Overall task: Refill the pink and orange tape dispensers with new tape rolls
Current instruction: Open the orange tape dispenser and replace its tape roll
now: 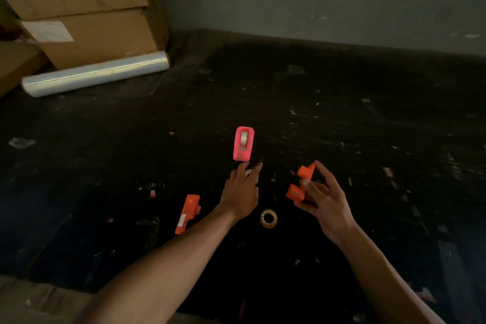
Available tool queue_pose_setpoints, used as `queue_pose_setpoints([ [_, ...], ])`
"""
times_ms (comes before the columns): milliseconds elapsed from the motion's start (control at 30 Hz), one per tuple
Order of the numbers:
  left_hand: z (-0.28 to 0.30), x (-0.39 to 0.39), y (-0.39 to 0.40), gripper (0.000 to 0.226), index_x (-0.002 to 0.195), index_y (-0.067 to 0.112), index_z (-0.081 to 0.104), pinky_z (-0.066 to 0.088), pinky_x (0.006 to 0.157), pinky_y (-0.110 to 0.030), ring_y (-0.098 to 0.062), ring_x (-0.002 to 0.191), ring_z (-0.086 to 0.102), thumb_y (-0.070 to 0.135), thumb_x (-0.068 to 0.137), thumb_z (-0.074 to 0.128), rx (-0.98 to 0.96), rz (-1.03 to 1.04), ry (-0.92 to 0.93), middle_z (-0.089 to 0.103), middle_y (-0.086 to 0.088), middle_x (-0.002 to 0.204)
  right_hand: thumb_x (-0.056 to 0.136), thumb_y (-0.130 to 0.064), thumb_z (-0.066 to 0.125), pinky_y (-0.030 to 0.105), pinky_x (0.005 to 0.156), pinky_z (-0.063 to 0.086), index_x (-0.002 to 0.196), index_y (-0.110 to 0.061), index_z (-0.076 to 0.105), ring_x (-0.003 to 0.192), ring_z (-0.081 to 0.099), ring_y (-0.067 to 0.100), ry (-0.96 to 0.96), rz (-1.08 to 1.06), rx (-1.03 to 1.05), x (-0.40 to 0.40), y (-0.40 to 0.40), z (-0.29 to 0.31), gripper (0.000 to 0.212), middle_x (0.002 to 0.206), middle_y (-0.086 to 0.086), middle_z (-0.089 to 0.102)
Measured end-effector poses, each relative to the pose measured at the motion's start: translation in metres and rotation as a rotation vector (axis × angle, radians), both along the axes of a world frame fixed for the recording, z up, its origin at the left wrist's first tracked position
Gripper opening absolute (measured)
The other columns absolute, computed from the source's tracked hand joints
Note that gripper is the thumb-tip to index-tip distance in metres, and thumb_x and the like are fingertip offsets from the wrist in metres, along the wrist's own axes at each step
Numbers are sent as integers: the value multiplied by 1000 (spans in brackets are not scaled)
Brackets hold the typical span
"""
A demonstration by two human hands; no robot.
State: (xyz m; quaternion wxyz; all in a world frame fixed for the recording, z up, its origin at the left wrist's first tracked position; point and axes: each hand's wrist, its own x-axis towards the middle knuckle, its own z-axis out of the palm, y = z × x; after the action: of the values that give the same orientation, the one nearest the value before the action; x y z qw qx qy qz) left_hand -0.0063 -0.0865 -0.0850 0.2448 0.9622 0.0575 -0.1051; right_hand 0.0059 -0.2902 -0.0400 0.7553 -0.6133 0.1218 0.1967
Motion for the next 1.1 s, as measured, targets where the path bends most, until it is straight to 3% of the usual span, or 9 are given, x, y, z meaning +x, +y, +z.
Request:
queue_pose_setpoints([
  [133, 0, 19, 8, 57, 146, 30, 39, 42, 106, -46, -30, 131, 38, 14, 93, 56, 78, -70, 88, 37, -8, 145, 94, -11, 61, 49, 84, 56, 146, -32, 37, 95, 70, 24, 1, 8, 0, -1, -1, 0, 61, 118, 9, 67],
  [233, 5, 23, 12, 48, 139, 28, 48, 44, 104, -38, -24, 128, 45, 17, 94, 59, -1, -25, 100, 44, -7, 139, 94, -11, 61, 47, 80, 58, 145, -33, 39, 95, 71, 24, 2, 25, 0, -3, -3, -2, 60, 117, 7, 67],
  [400, 10, 6, 11, 31, 115, 27, 57, 51, 84, -25, -12, 104, 60, 24, 87, 71, -423, 199, -4, 55, -3, 125, 93, -11, 62, 44, 74, 60, 143, -36, 40, 99, 70, 29, 48, 65, 5, -8, 1, -10, 60, 119, 10, 64],
  [533, 23, -9, 6, 33, 116, 28, 57, 47, 75, -21, -4, 96, 59, 28, 86, 72, -746, 376, 55, 59, 9, 112, 94, -9, 61, 40, 71, 61, 141, -39, 41, 100, 71, 26, 43, 129, 2, -11, 13, -13, 59, 121, 9, 65],
  [667, 27, -18, 2, 31, 109, 26, 60, 51, 95, -36, -11, 100, 65, 25, 82, 75, -941, 555, 72, 69, 4, 108, 93, -8, 61, 48, 85, 59, 141, -40, 41, 103, 69, 25, -14, 213, -46, -13, 24, -10, 61, 122, 7, 63],
  [867, 42, -18, -3, 26, 108, 16, 58, 56, 89, -38, -21, 96, 69, 13, 86, 71, -1251, 792, 55, 70, -9, 106, 92, -3, 61, 40, 74, 61, 139, -36, 43, 99, 71, 25, -48, 292, -10, -20, 35, -6, 60, 121, 12, 62],
  [933, 49, -19, -5, 19, 104, 13, 61, 57, 81, -36, -21, 90, 72, 10, 87, 69, -1342, 825, 60, 74, -10, 97, 92, -1, 61, 40, 74, 62, 138, -34, 45, 101, 70, 27, -70, 311, 8, -23, 37, -5, 59, 122, 14, 61],
  [1033, 53, -22, -8, 11, 93, 13, 65, 54, 92, -41, -23, 93, 72, 14, 85, 72, -1352, 800, 120, 76, -8, 91, 91, 1, 61, 44, 79, 61, 139, -31, 45, 103, 70, 26, -107, 293, 15, -24, 40, -3, 59, 120, 12, 64],
  [1100, 53, -25, -9, 27, 98, 14, 65, 49, 100, -47, -24, 101, 69, 24, 78, 79, -1291, 753, 184, 75, -9, 101, 91, 1, 61, 45, 81, 61, 139, -30, 45, 101, 71, 24, -124, 270, 15, -24, 40, -3, 59, 118, 9, 66],
])
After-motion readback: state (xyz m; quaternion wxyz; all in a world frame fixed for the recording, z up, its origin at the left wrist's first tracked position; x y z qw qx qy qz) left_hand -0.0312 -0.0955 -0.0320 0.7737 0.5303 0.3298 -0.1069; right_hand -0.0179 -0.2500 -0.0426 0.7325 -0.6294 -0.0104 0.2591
